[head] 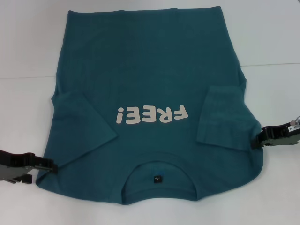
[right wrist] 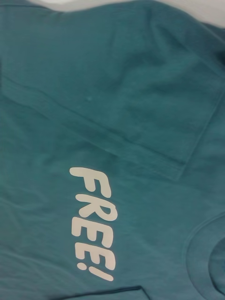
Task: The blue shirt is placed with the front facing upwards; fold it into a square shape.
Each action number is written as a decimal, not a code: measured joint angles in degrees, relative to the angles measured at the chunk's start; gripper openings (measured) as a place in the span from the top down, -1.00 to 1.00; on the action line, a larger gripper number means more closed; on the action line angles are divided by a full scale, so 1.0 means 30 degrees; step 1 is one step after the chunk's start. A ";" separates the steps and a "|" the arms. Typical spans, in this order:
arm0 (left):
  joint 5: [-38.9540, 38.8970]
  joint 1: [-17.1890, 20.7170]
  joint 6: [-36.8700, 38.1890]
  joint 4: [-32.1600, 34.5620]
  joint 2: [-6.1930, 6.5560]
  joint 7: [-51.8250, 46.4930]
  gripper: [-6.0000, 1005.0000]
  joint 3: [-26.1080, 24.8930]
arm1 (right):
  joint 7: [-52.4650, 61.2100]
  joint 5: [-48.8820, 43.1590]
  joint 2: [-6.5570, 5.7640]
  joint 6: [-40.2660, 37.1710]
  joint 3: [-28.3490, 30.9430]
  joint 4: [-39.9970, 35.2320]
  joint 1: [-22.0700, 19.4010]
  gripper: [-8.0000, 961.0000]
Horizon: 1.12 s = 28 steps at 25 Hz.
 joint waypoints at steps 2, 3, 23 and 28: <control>0.0020 -0.0005 -0.0080 0.0046 -0.0003 0.0008 -0.74 -0.0002 | -0.0034 0.0001 0.0013 0.0000 -0.0001 -0.0001 -0.0001 0.90; 0.0027 -0.0007 -0.0086 0.0049 -0.0016 0.0009 -0.74 -0.0003 | -0.0061 0.0001 0.0022 0.0001 0.0000 0.0000 -0.0002 0.90; 0.0114 -0.0401 -0.0311 0.0221 -0.0206 -0.0021 -0.74 0.0443 | -0.0209 0.0000 0.0053 -0.0062 0.0115 0.0000 -0.0122 0.90; 0.0510 -0.0412 -0.0367 0.0102 -0.0162 -0.0140 -0.73 0.0423 | -0.0223 0.0000 0.0053 -0.0063 0.0132 0.0000 -0.0122 0.90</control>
